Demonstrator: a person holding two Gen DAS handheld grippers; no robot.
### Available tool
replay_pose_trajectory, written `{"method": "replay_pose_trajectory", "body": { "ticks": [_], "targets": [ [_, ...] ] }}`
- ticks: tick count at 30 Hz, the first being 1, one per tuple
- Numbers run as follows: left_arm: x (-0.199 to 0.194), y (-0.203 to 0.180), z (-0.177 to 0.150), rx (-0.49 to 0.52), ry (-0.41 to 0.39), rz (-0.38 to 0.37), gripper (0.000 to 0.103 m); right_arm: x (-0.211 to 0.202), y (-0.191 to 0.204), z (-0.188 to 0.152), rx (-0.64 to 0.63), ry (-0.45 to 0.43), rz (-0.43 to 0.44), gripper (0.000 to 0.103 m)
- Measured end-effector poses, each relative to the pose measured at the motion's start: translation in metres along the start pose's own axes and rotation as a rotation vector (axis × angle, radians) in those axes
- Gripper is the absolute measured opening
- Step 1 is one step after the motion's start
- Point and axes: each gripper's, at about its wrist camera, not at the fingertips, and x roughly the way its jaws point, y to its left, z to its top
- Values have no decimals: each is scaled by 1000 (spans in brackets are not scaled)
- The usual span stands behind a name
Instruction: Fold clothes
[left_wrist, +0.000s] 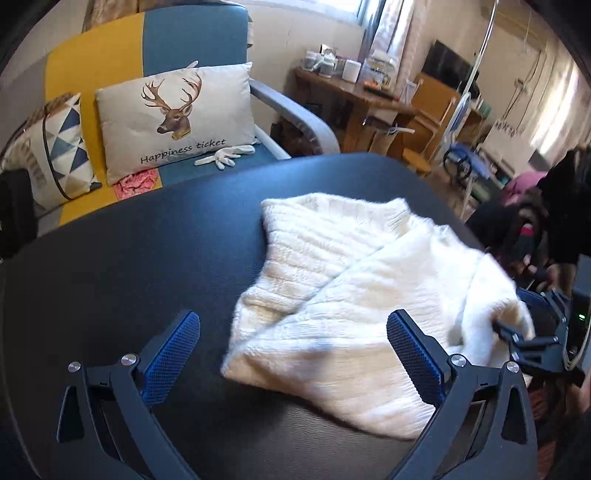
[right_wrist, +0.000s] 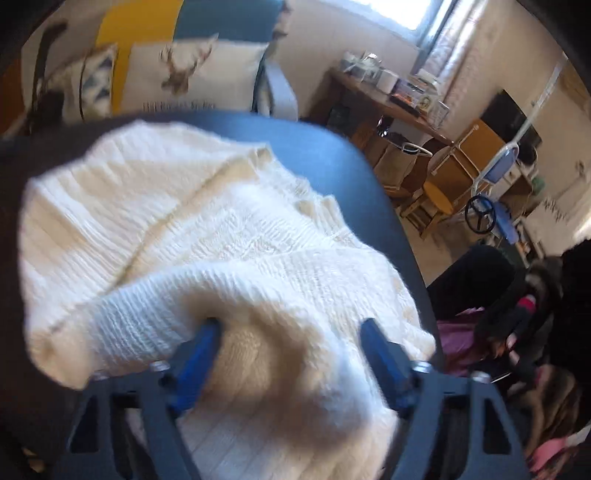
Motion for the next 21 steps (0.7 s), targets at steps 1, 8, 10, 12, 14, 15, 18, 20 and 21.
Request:
{"method": "replay_pose_trajectory", "body": {
  "ticks": [1,8,10,12,14,15,18,20,21],
  "targets": [
    [2,1,0,7,5,-4,103,10,-2,1,32,39,43,13],
    [7,10,-13,90,-14,6,103,-80,-4,-67,119,-63,373,6],
    [11,12,-9,92,-2,11,103,-111,2,-99,115,-28,500,7],
    [12,17,-6,66,-3,-14,103,-124,11,-132,86,60,577,7],
    [12,21,-5,51,-7,-27,103,-125,20,-162,56,200,627,12],
    [10,24,-5,38,-10,-37,103,-121,22,-176,35,287,627,13],
    [-2,38,-14,-16,-15,-97,103,-119,8,-178,73,291,556,26],
    [-11,47,-27,-34,-21,-104,103,-123,2,-149,72,179,518,27],
    [-17,52,-33,-42,-21,-107,103,-120,-1,-130,80,124,536,29]
  ]
}}
